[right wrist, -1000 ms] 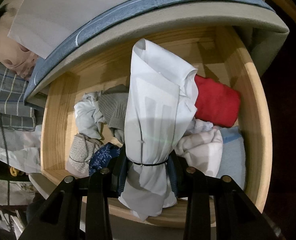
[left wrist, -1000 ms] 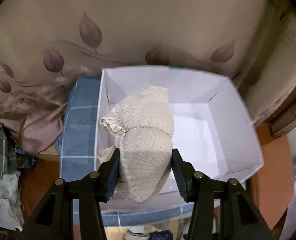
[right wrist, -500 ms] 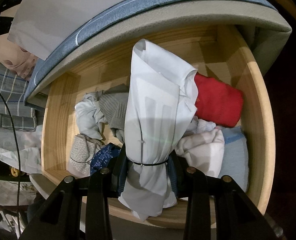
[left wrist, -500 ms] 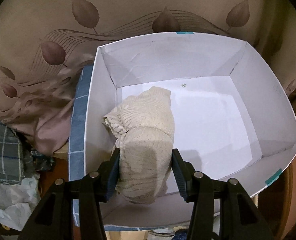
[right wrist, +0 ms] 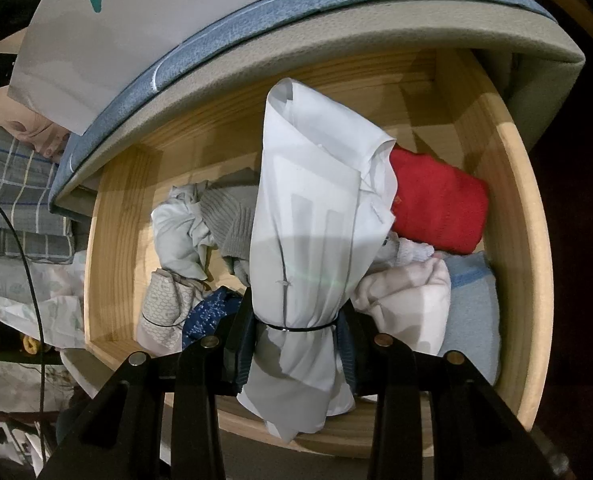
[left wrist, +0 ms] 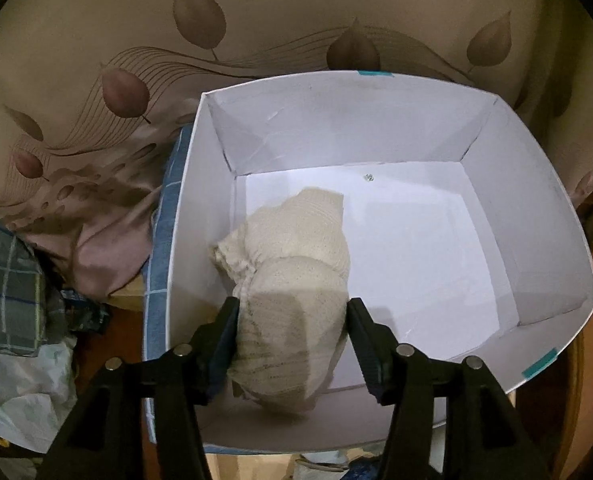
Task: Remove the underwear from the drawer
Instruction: 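Carry the cream underwear into the white box and open the left tool while the right holds the white roll, then move the empty left tool back over the open drawer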
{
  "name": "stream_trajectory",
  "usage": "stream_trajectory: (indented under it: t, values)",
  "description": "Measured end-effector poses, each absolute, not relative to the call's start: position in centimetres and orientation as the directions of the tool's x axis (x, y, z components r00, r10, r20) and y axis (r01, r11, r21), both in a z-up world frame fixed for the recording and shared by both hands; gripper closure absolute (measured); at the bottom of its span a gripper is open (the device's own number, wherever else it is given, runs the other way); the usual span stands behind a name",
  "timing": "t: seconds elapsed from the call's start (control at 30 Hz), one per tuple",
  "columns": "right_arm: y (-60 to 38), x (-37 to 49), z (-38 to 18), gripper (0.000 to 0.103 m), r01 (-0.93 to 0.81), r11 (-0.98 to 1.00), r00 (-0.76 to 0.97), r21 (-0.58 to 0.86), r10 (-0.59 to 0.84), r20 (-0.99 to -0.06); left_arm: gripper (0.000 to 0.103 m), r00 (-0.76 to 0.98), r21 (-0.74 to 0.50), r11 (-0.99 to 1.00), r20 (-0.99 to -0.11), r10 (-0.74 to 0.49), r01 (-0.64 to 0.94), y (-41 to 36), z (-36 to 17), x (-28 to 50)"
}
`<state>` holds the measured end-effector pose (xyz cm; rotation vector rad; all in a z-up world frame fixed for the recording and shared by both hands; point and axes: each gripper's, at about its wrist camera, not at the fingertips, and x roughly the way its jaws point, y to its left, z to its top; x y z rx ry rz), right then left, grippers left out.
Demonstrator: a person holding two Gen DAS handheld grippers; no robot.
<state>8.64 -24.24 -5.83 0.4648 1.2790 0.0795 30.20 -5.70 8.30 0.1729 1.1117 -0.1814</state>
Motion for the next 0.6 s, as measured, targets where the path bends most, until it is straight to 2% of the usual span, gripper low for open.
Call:
stream_trajectory:
  t: [0.27, 0.6]
  values:
    - [-24.2, 8.7, -5.9, 0.069, 0.197, 0.905, 0.298, 0.376, 0.31, -0.903, 0.047, 0.446, 0.046, 0.965, -0.891, -0.077, 0.259, -5.5, 9.8, 29.8]
    - [-24.0, 8.7, -5.8, 0.069, 0.195, 0.909, 0.299, 0.369, 0.304, -0.905, 0.046, 0.515, 0.101, 0.959, -0.856, -0.052, 0.266, -3.1, 14.0, 25.0]
